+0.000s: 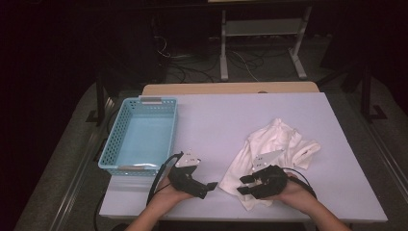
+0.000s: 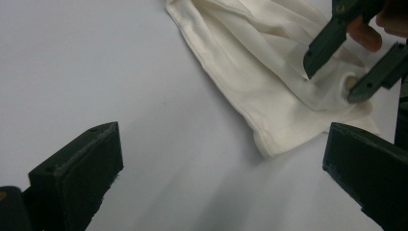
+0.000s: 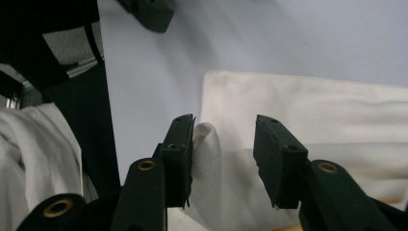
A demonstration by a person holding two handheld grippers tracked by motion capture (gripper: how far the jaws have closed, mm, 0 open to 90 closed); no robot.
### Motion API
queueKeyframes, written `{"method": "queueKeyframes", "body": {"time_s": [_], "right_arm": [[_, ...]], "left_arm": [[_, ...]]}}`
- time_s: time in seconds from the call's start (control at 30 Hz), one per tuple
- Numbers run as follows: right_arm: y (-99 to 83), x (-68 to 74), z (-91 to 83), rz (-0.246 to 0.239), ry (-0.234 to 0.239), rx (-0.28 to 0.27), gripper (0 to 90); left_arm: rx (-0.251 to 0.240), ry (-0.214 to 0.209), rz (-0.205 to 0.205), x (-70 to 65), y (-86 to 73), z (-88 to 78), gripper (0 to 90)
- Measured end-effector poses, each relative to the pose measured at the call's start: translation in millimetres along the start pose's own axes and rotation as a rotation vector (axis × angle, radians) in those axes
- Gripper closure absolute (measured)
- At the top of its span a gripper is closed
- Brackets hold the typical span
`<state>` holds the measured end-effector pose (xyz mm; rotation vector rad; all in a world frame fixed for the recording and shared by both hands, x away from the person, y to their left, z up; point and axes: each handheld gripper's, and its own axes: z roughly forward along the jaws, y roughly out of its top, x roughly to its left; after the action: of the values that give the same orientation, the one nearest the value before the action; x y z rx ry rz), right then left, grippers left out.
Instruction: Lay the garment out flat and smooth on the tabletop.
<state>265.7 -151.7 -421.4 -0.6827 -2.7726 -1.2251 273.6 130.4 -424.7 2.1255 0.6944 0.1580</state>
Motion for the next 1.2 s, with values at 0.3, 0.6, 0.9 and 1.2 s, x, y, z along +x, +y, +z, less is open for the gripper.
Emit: {"method": "queueKeyframes", "body": {"time_s": [0.3, 0.6, 0.9, 1.2], "right_arm": [[-4.0, -16.0, -14.2, 0.058, -0.069, -0.071, 42.7], [-13.4, -38.5, -31.6, 0.118, -0.184, -0.102, 39.6], [-21.3, -57.9, -34.4, 0.194, -0.249, -0.095, 39.6], [-18.3, -52.8, -26.4, 0.196, -0.212, -0.084, 48.6]], "left_arm": [[0.003, -0.004, 0.004, -0.3, 0.0, 0.6, 0.0], [0.005, -0.004, 0.006, -0.7, 0.1, 1.3, 0.0], [0.007, -0.005, 0.008, -1.0, 0.0, 1.6, 0.0], [0.009, -0.004, 0.006, -0.9, -0.1, 1.9, 0.0]]}}
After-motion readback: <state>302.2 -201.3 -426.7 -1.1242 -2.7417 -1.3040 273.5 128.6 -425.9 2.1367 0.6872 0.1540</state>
